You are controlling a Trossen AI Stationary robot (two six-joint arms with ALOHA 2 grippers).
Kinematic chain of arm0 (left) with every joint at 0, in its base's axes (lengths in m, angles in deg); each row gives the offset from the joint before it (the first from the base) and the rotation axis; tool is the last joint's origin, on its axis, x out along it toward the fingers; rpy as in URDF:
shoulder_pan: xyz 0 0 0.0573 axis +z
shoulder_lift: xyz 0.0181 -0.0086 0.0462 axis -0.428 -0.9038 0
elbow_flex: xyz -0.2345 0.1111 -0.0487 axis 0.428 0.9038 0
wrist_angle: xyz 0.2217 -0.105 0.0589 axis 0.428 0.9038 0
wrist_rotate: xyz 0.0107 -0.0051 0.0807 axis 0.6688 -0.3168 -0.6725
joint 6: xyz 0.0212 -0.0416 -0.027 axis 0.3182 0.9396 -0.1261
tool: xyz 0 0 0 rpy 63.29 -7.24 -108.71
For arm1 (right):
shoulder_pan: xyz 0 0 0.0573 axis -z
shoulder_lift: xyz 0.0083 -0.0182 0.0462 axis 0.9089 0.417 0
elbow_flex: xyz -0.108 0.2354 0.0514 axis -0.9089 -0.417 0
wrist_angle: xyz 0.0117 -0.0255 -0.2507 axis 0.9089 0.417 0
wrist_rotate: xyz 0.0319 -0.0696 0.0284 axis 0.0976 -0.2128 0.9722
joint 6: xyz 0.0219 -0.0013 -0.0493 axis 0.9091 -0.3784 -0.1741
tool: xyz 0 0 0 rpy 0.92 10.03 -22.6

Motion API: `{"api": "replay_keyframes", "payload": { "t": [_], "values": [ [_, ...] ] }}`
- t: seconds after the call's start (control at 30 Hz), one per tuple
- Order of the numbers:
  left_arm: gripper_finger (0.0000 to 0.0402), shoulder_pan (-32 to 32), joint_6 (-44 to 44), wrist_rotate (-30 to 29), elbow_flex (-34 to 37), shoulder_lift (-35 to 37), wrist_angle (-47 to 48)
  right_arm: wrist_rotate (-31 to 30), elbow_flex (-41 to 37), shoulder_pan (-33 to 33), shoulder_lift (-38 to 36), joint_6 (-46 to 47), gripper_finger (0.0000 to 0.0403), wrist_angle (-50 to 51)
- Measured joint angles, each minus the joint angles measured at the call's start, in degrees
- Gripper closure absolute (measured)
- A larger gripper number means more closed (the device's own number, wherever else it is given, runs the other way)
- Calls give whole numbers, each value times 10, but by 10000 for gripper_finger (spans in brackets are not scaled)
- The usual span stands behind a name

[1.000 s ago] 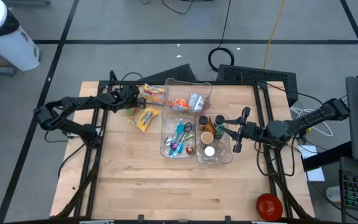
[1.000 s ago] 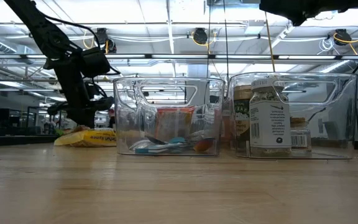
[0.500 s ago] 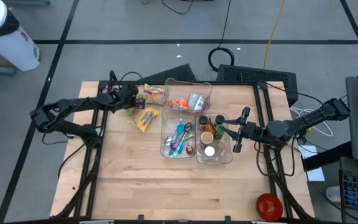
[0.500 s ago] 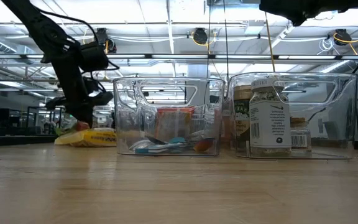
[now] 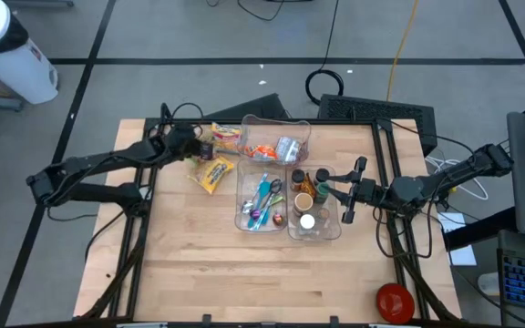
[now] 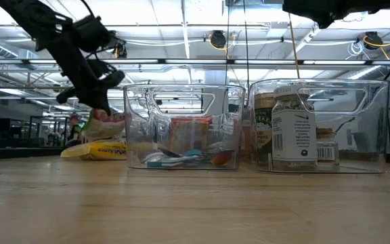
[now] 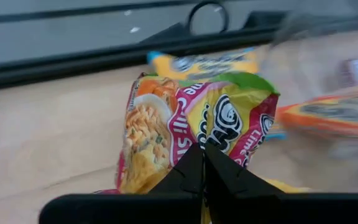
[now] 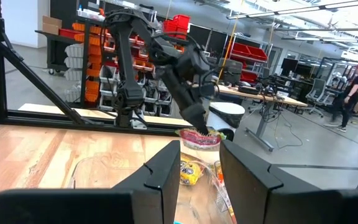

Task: Pick & Place Food Item
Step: Put the green noodle pack into the top transparent bin

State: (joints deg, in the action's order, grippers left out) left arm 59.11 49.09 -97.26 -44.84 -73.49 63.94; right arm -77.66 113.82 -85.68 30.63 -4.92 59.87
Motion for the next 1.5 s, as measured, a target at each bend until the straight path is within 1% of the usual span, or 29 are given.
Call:
{"api": "replay_keyframes", "payload": {
  "t": [0.17,0.3,0.43,0.57,0.63,0.7,0.8,0.93,1.07,1.17,1.27,1.43,1.5],
  "values": [
    [397,-46,-15,25,0,48,-43,0,0,0,3,0,298,0],
    [397,-96,-39,68,0,80,-124,0,0,0,13,-6,298,-1],
    [396,-153,-69,103,-1,90,-219,0,0,0,38,-47,298,-4],
    [398,-199,-110,158,-1,89,-287,0,0,1,75,-79,298,-44],
    [396,-216,-125,173,-1,84,-319,0,0,4,99,-83,297,-86],
    [397,-229,-139,175,-1,77,-336,0,0,10,118,-75,290,-122],
    [398,-246,-163,175,-1,64,-348,0,0,21,143,-72,265,-145],
    [398,-261,-179,181,-2,30,-362,0,16,36,169,-50,215,-144],
    [397,-261,-163,214,-40,-14,-339,-8,50,49,204,-34,170,-146],
    [399,-264,-161,216,-79,-58,-312,-20,67,57,238,-34,146,-145],
    [397,-266,-162,223,-115,-101,-283,1,81,66,273,-42,132,-144],
    [398,-270,-162,269,-163,-155,-242,19,103,84,317,-45,127,-149],
    [396,-273,-165,285,-177,-168,-228,54,105,93,329,-39,126,-152]
  ]
}}
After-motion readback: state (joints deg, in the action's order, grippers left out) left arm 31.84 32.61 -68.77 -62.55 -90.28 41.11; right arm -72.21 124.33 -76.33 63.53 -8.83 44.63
